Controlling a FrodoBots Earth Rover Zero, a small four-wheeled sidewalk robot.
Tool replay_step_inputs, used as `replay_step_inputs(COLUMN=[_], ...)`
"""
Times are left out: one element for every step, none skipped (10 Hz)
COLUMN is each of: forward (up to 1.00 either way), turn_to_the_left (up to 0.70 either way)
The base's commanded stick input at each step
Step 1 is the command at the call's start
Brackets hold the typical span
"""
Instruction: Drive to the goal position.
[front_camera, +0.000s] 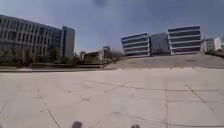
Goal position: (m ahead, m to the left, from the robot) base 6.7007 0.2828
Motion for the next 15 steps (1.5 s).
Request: replay_step_inputs(forward=[0.7, 0.7, 0.7, 0.7, 0.7, 0.7, 0.7, 0.7, 0.7, 0.7, 0.7, 0.7, 0.7, 0.7, 0.7], turn_to_the_left=[-0.04, -0.04, -0.03, -0.02, 0.0, 0.0, 0.0, 0.0, 0.0, 0.0, 0.0, 0.0, 0.0, 0.0, 0.0])
